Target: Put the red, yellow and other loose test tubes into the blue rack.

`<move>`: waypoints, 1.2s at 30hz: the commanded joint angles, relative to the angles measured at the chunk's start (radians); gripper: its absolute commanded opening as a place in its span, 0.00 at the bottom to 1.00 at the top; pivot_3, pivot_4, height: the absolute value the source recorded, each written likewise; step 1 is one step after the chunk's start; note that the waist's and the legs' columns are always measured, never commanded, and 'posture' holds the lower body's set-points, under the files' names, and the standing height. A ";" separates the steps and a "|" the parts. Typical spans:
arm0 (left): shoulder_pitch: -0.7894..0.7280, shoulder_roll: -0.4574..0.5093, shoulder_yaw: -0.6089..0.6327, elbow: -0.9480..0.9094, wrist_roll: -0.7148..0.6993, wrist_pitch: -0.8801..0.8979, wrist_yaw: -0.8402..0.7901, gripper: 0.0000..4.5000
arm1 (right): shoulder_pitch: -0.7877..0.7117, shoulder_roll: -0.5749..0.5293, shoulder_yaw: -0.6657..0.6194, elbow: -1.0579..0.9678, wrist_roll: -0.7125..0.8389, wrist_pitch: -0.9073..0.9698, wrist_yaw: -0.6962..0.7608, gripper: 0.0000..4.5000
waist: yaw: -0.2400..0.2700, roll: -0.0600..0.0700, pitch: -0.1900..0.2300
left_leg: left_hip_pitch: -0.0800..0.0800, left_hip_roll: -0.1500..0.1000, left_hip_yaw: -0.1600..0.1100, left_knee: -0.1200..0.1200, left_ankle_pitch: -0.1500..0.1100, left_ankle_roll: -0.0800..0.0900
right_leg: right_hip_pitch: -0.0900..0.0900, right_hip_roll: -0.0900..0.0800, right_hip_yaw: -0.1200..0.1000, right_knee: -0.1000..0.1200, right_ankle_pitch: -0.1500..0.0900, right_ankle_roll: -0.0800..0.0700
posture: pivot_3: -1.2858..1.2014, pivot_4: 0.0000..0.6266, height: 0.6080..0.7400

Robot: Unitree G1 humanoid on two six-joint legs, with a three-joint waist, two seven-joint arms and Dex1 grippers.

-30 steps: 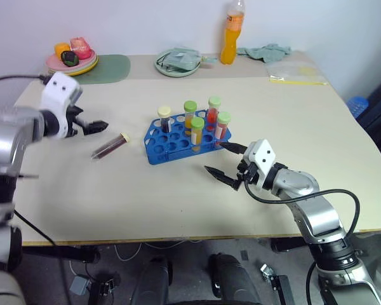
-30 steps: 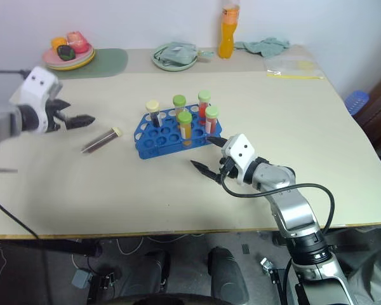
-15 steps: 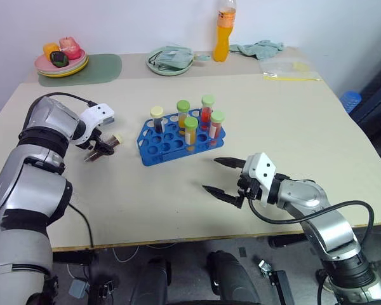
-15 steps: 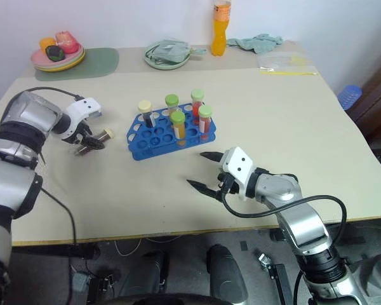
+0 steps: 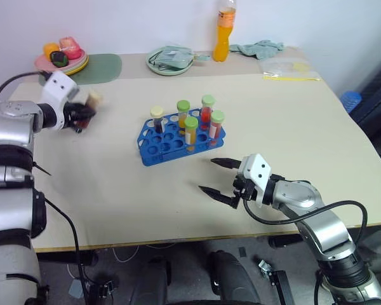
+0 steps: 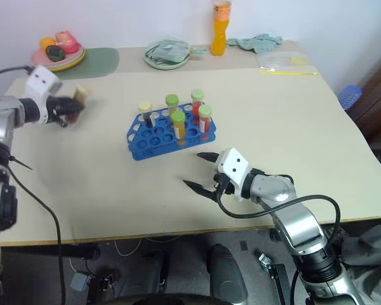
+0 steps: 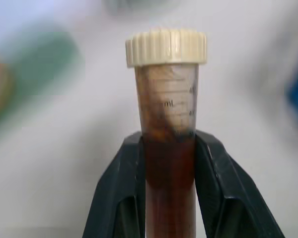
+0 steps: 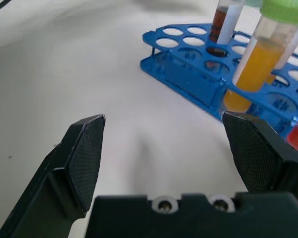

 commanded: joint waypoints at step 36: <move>0.463 -0.730 -0.349 -0.651 0.296 -0.143 0.743 0.18 | -0.029 0.091 0.047 0.113 -0.059 -0.095 -0.046 0.92 | 0.026 0.000 -0.002 | 0.009 -0.009 0.002 0.003 0.000 0.001 | 0.014 -0.001 0.000 -0.003 0.003 0.005 | 0.52 0.24 1.00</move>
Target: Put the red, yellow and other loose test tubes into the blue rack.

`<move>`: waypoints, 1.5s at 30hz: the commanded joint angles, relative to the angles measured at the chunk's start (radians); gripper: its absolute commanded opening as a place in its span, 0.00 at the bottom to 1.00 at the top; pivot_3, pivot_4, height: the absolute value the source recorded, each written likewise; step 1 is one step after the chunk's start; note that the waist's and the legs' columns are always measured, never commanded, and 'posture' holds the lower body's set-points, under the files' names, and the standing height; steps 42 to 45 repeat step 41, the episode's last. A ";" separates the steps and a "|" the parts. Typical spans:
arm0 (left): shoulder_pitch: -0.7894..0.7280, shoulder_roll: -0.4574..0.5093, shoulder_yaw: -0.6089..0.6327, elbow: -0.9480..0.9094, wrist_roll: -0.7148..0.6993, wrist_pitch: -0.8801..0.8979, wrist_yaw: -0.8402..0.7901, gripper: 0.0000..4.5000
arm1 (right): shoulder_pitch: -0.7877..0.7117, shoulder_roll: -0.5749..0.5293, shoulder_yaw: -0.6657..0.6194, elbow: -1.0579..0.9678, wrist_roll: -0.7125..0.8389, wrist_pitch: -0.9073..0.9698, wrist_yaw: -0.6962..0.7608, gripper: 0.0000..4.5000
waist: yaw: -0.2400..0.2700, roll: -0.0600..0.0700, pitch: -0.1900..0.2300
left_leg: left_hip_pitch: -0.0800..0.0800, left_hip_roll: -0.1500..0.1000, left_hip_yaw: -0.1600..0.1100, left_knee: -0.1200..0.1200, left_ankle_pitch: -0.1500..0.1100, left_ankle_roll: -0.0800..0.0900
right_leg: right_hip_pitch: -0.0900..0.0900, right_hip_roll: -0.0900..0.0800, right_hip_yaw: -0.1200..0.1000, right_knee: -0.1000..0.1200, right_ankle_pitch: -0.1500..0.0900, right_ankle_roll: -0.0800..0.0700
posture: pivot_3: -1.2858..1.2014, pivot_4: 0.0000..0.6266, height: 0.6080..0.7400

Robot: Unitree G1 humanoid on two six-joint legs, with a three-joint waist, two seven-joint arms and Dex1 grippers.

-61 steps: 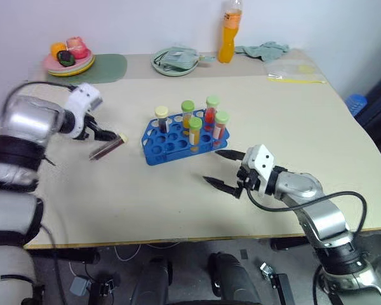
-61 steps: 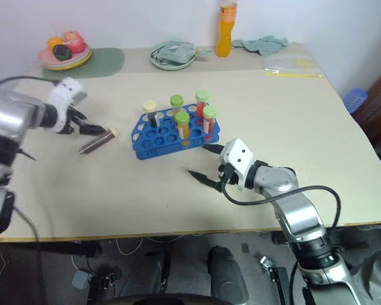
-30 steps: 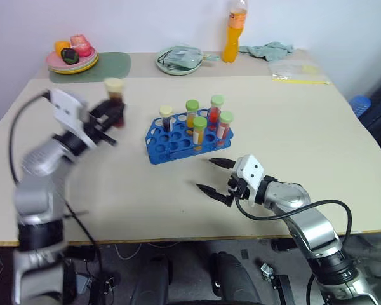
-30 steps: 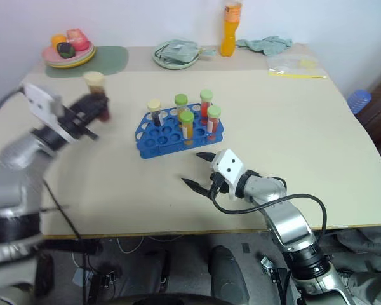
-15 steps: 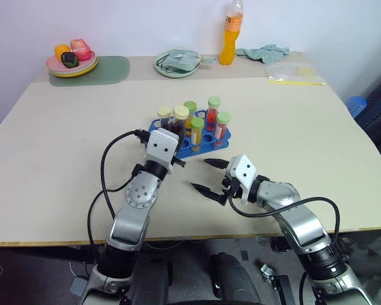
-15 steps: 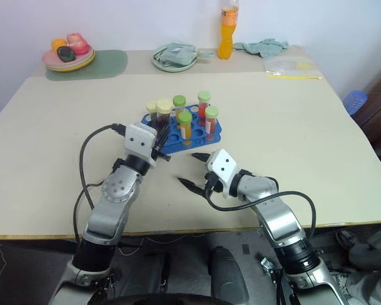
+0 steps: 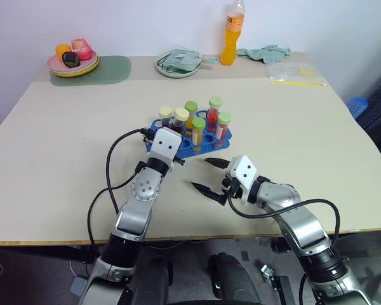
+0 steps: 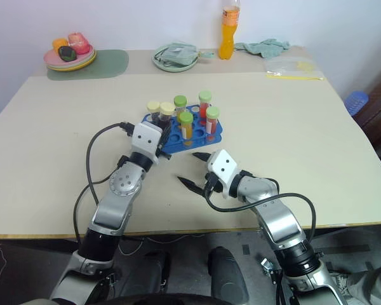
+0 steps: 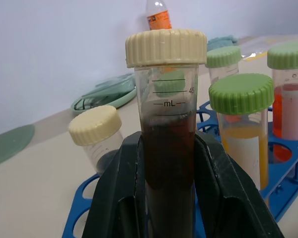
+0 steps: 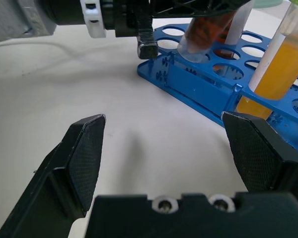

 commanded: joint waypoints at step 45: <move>0.615 0.510 0.632 -0.411 -0.501 0.262 -0.415 0.99 | -0.110 -0.305 -0.346 0.354 0.107 -0.055 0.211 0.92 | -0.004 0.002 0.001 | 0.001 0.005 0.003 -0.001 -0.001 0.001 | 0.001 0.003 0.000 -0.003 -0.003 -0.006 | 0.52 0.24 1.00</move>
